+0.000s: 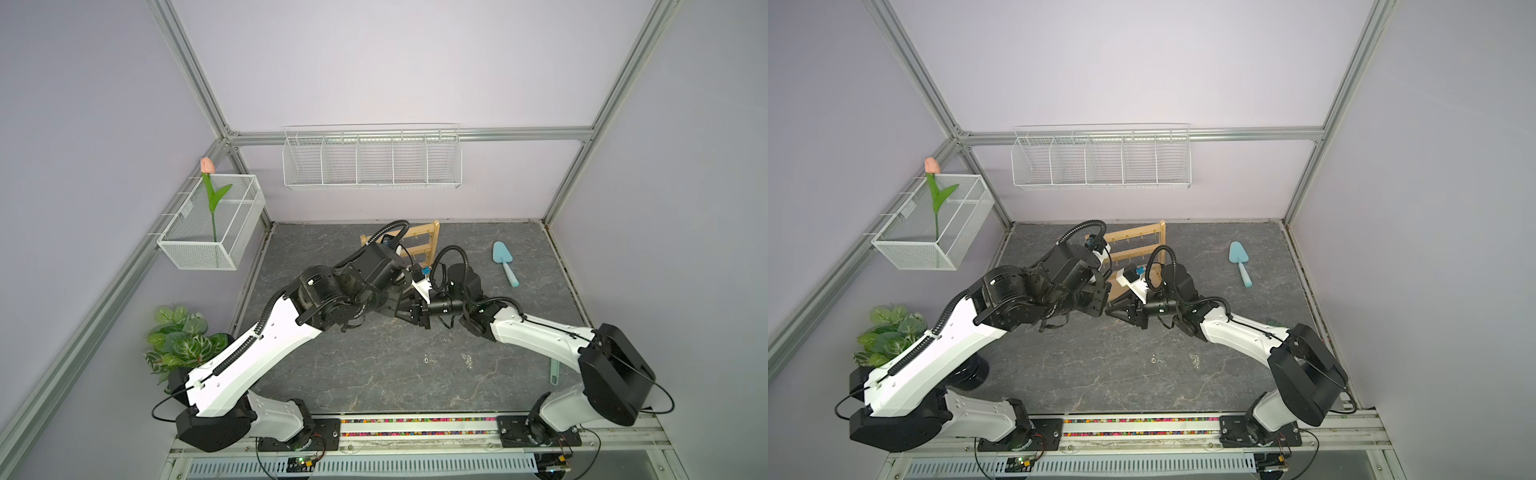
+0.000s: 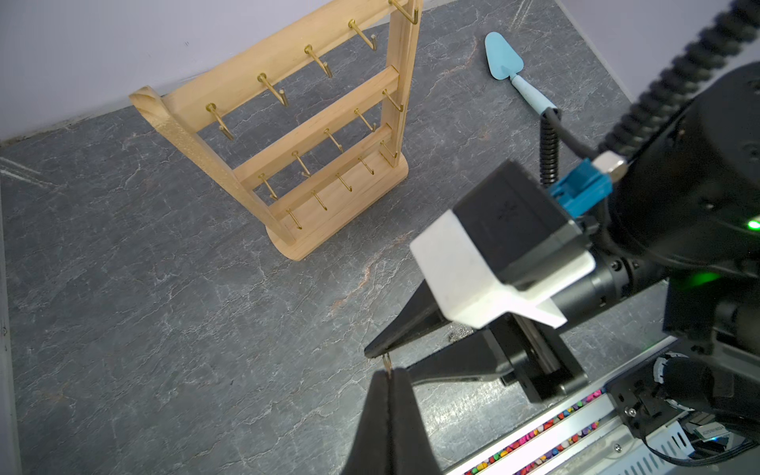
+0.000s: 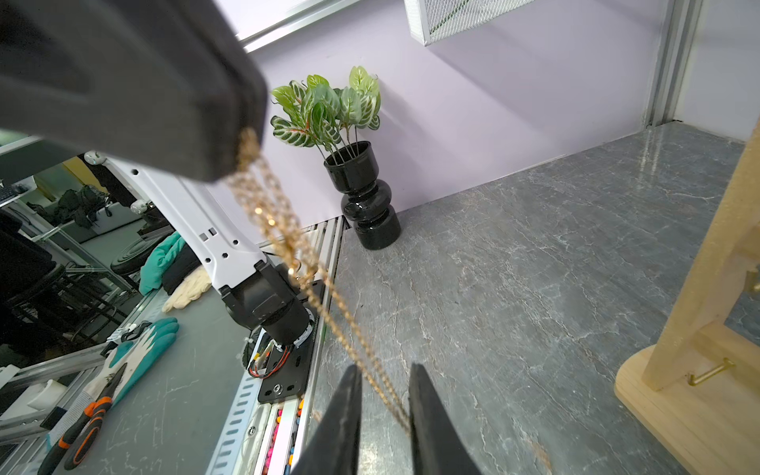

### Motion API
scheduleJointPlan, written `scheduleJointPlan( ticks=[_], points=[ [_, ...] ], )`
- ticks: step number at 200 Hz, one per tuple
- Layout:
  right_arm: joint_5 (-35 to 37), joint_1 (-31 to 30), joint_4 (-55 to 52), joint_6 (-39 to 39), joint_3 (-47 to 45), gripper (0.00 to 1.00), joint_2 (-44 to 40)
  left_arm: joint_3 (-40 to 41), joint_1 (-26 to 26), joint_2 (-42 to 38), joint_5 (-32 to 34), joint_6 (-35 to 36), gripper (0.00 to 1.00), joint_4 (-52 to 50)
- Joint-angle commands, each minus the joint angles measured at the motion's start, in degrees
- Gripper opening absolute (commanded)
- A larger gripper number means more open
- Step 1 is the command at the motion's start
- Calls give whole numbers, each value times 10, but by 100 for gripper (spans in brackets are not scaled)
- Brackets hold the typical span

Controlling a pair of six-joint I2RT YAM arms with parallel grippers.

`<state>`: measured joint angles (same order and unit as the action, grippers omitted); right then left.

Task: Hang the necklace on the jewelry display stand
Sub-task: Pick up the necklace from the center of the board.

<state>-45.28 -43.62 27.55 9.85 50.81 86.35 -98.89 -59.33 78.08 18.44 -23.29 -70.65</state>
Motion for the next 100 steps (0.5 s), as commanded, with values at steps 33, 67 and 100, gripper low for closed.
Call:
scheduleJointPlan(
  ticks=[33, 67, 100],
  points=[
    [-13, -1, 22, -8, -19, 13, 2, -17, -3, 6, 15, 8, 0, -10],
    [-15, 0, 24, -7, -21, 9, 2, -16, -3, 7, 19, 9, 0, -11],
    [-19, -1, 34, -1, -25, 7, 1, -14, -3, 7, 18, 9, 0, -10]
  ],
)
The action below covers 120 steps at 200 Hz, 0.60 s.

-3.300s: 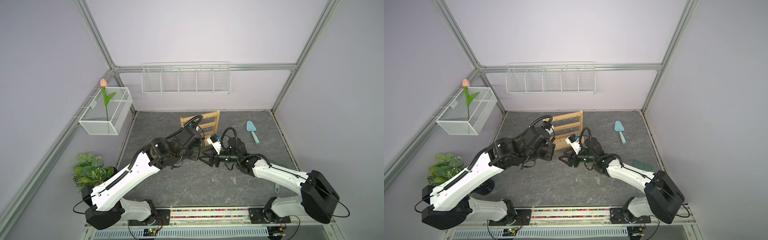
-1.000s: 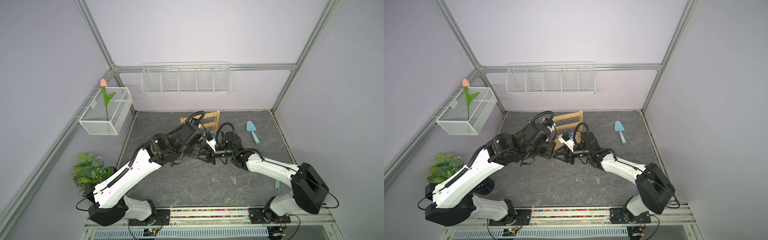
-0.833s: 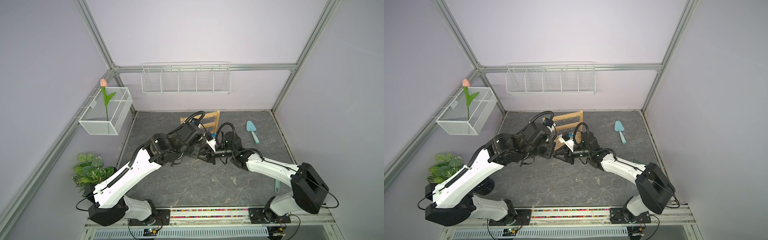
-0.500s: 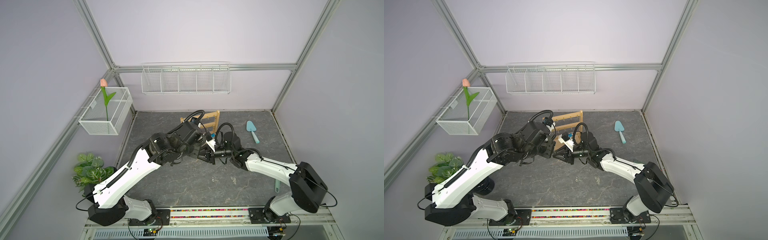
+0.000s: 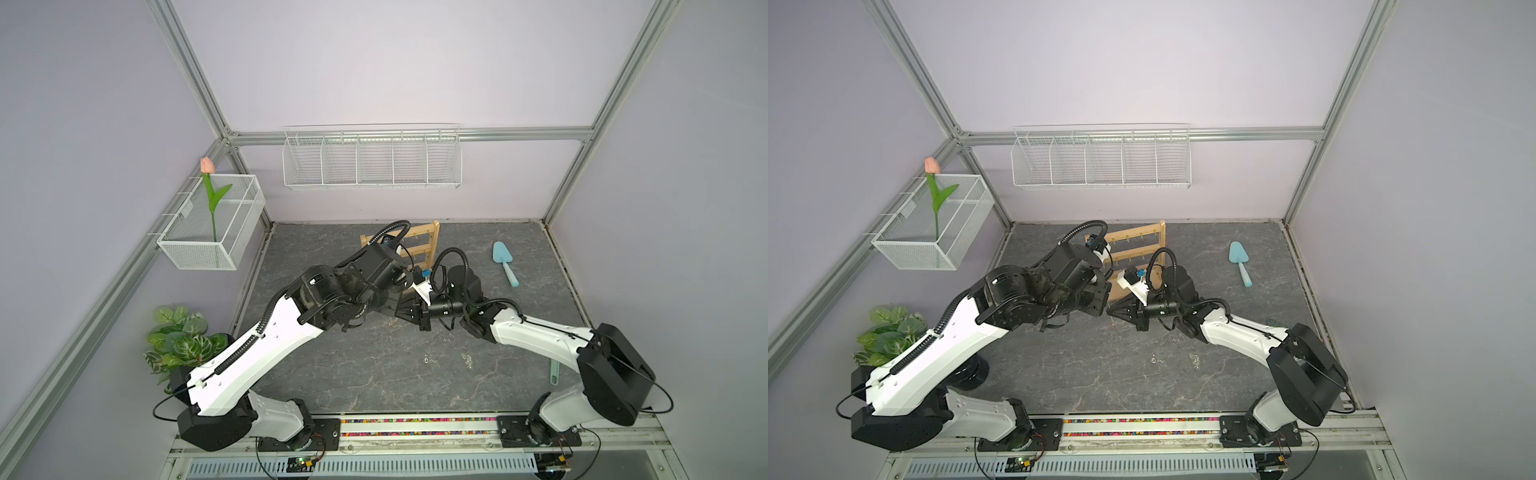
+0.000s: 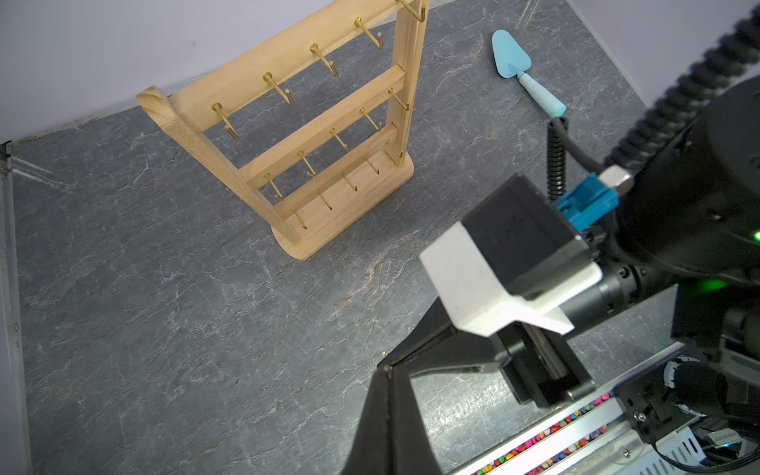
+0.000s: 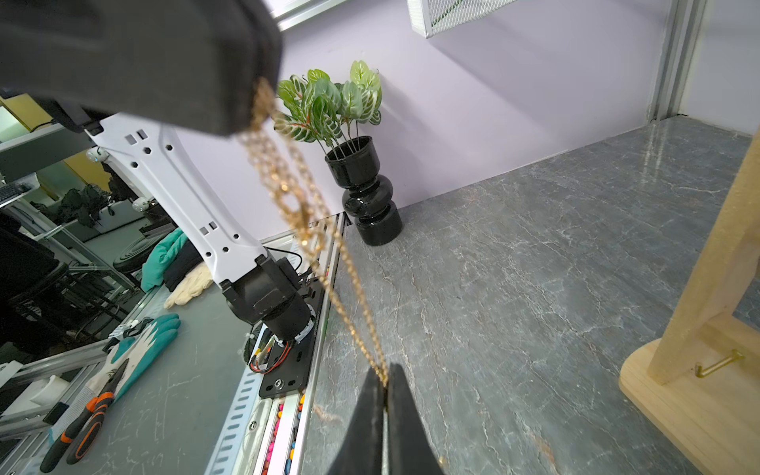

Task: Hang the necklace on the jewelry display stand
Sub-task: Pick up the necklace from the center of the board.

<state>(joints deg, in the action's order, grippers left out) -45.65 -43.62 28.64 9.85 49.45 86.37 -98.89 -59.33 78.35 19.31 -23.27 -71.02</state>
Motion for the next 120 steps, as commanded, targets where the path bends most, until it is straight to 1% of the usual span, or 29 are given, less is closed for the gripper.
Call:
scheduleJointPlan(
  ticks=[1, 46, 88, 101, 114, 120],
  points=[
    [-16, -1, 24, -1, -12, 7, 1, -14, -3, 5, 9, 8, 0, -6],
    [-35, -3, 34, 26, -13, 7, -7, 7, 6, 3, 10, 8, 0, 6],
    [-40, -5, 2, 68, -15, 7, -43, 76, 46, -9, -27, -4, 0, 47],
    [-40, -5, 4, 87, -16, 7, -48, 96, 55, -17, -38, -6, 7, 63],
    [-40, -5, 6, 107, -9, 7, -47, 114, 58, -25, -44, -11, 17, 79],
    [-42, -5, 8, 117, -5, 7, -44, 123, 59, -27, -48, -12, 19, 85]
  ],
)
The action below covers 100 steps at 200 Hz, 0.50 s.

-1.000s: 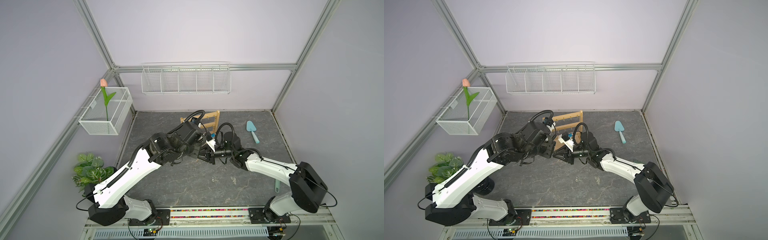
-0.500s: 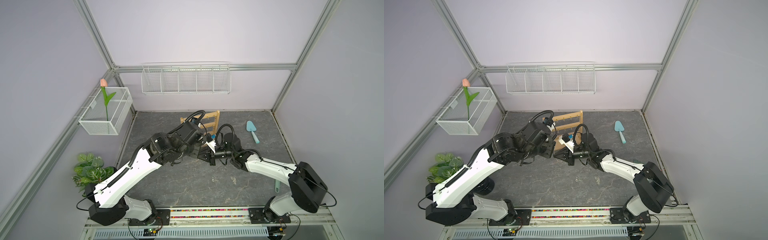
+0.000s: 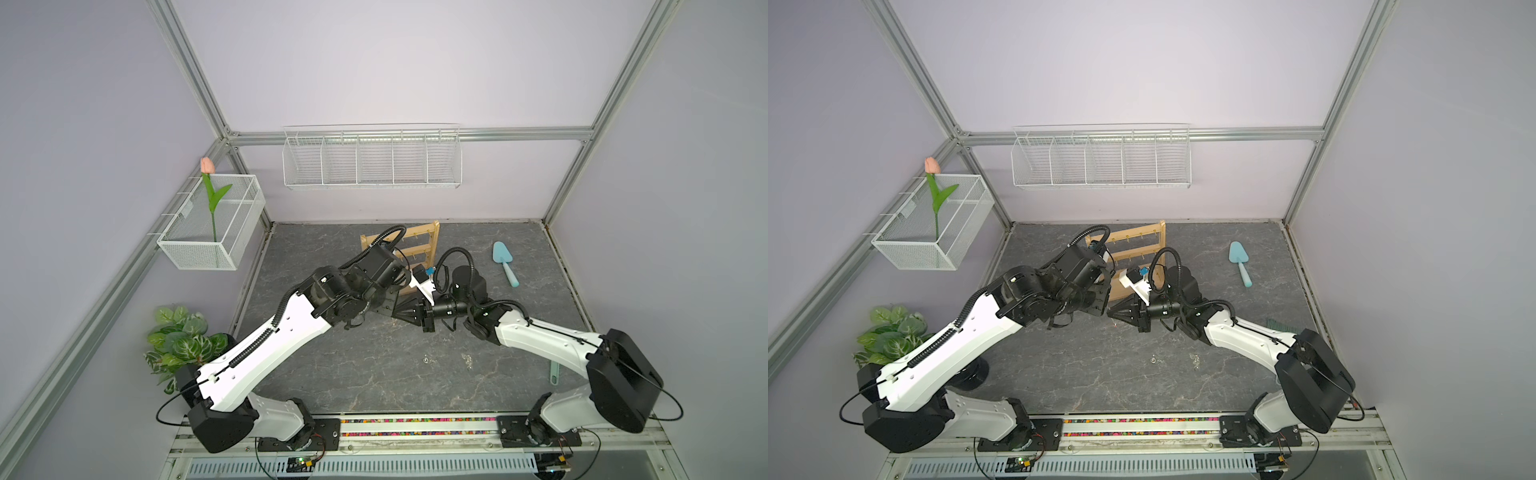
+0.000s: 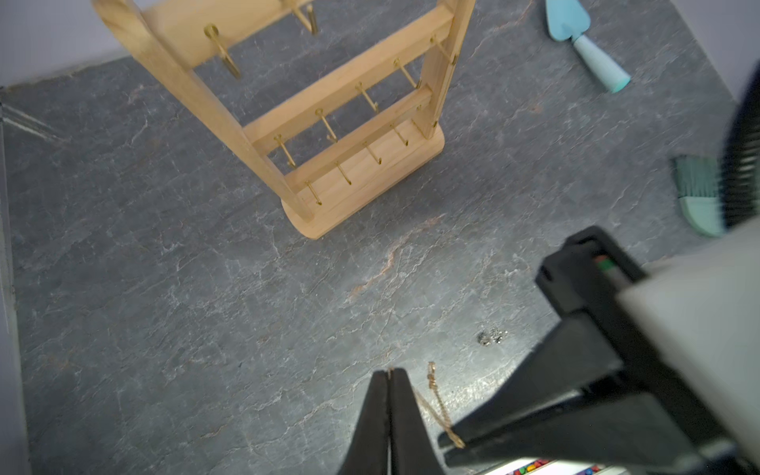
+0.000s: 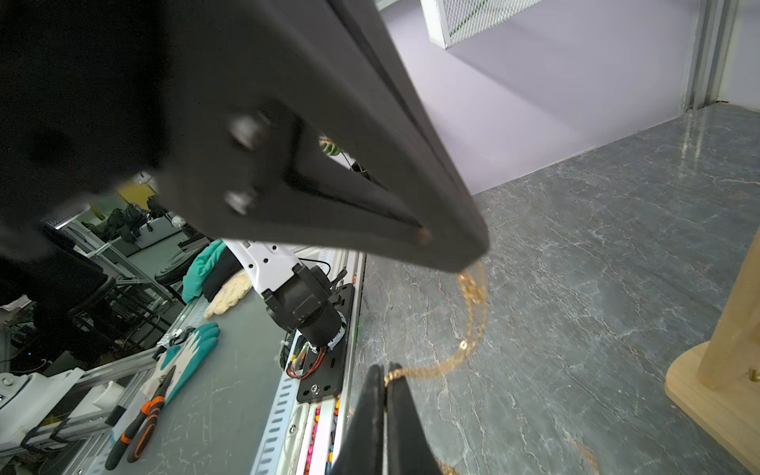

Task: Hang the necklace on the jewelry display stand
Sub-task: Pick up the necklace from the center of the board.

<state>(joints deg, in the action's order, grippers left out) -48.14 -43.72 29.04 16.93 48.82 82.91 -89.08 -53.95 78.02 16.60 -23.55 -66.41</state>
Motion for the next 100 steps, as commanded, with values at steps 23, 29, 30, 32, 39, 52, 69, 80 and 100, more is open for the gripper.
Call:
scheduleJointPlan(
  ticks=[23, 29, 30, 32, 39, 52, 69, 80, 100],
  points=[
    [-25, -3, 14, 87, 11, 7, 7, 55, 5, -41, -24, -17, 28, 55],
    [-27, -3, 13, 97, 20, 7, 11, 63, 6, -47, -22, -19, 31, 58],
    [-27, -3, 13, 98, 24, 7, 13, 64, 7, -48, -22, -20, 32, 58],
    [-29, -3, 13, 100, 29, 7, 14, 68, 7, -50, -22, -21, 33, 59],
    [-33, -3, 12, 108, 34, 7, 19, 77, 8, -58, -17, -25, 36, 62],
    [-37, -2, 5, 120, 41, 7, 25, 94, 12, -74, -11, -30, 39, 69],
    [-41, -1, -13, 132, 50, 7, 29, 110, 12, -98, -3, -35, 41, 72],
    [-44, -1, -27, 138, 56, 7, 29, 124, 13, -116, -1, -33, 39, 74],
    [-49, 0, -52, 144, 68, 7, 27, 169, 12, -158, -28, -14, 34, 103]
  ],
)
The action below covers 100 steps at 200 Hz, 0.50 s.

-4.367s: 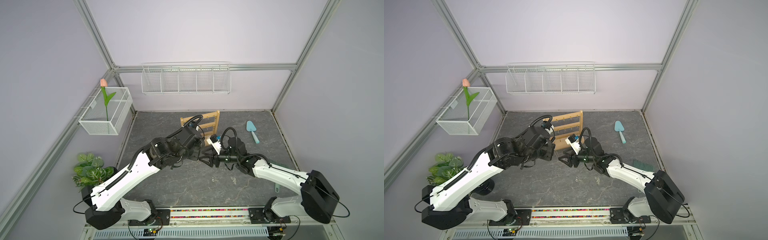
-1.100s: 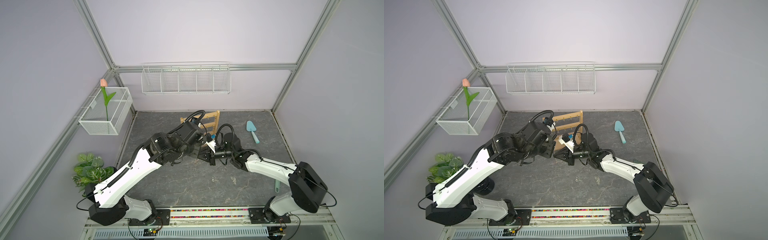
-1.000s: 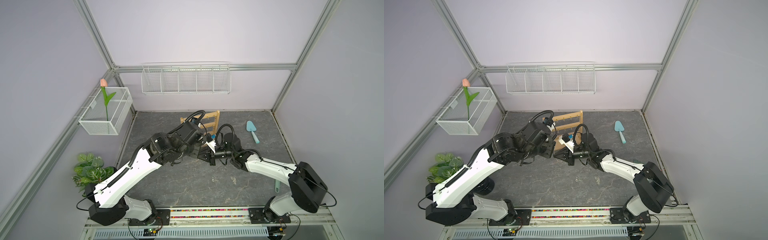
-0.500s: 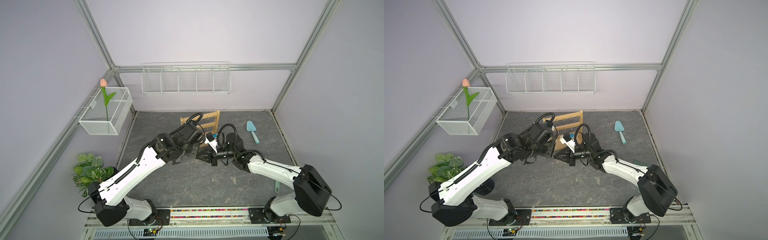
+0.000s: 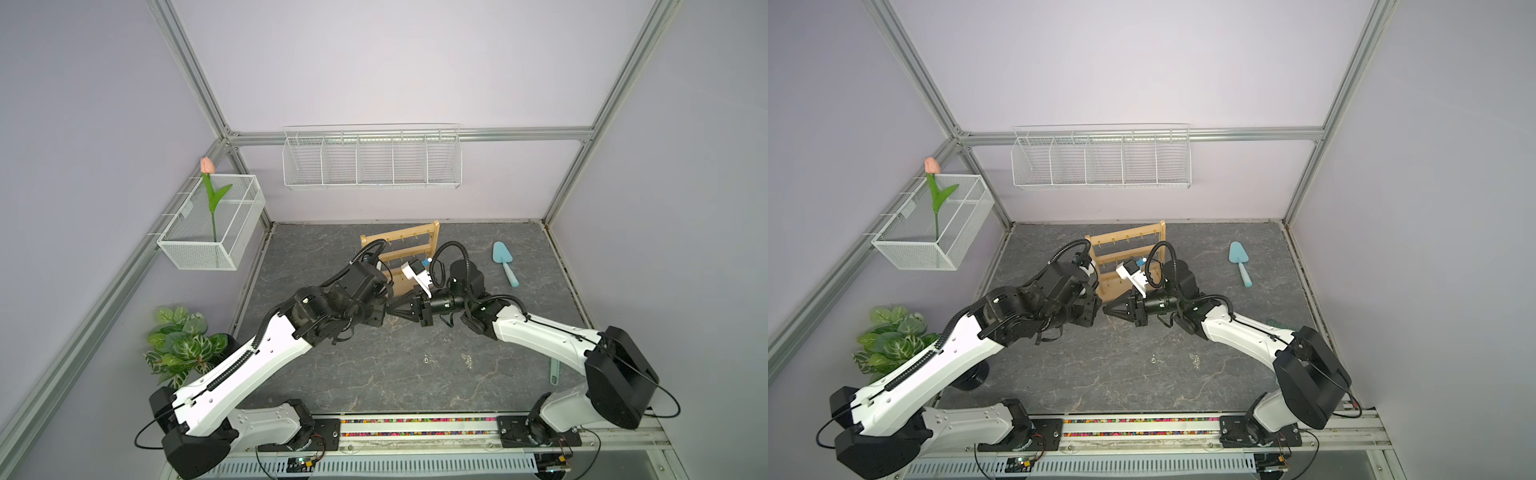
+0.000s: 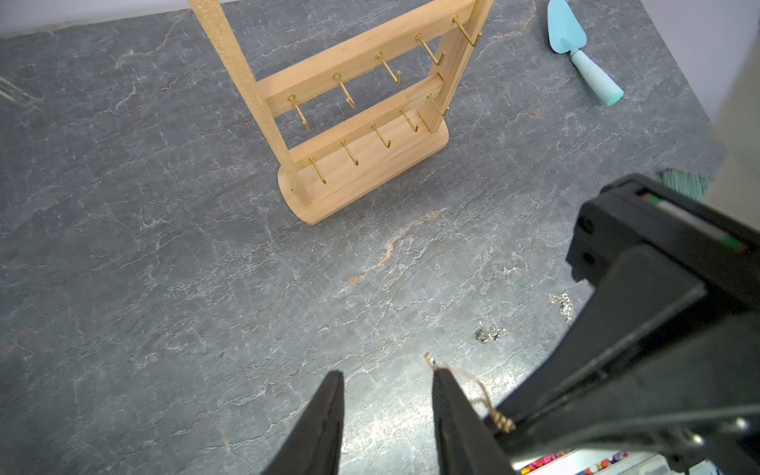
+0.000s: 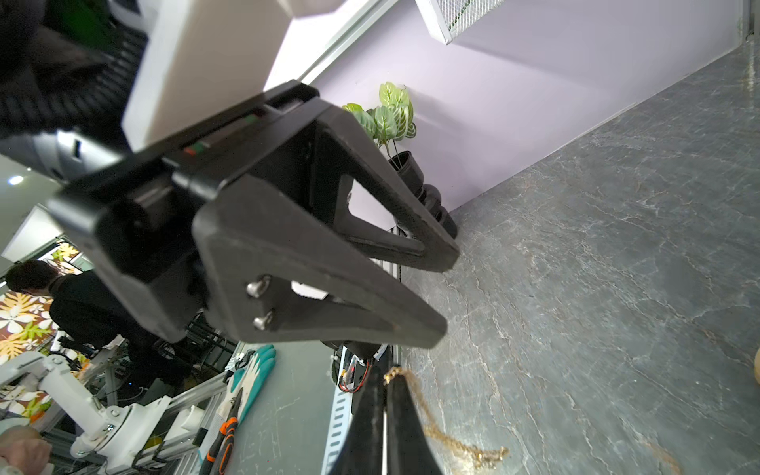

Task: Hang the necklace on the jewelry display stand
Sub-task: Pick up the necklace from the center of the board.

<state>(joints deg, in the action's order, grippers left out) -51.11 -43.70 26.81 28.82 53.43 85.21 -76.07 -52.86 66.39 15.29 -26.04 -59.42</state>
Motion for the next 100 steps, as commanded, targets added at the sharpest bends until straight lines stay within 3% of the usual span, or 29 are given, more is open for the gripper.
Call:
scheduleJointPlan(
  ticks=[1, 73, 100],
  points=[
    [-20, -1, -31, 26, 23, 7, 3, 41, 1, -44, -18, 12, 34, 35],
    [-36, 6, -113, 46, 73, 7, -5, 132, -1, -101, -93, 47, 39, 157],
    [-56, 11, -119, 70, 80, 7, -11, 144, -31, -88, -74, 47, 38, 197]
  ],
)
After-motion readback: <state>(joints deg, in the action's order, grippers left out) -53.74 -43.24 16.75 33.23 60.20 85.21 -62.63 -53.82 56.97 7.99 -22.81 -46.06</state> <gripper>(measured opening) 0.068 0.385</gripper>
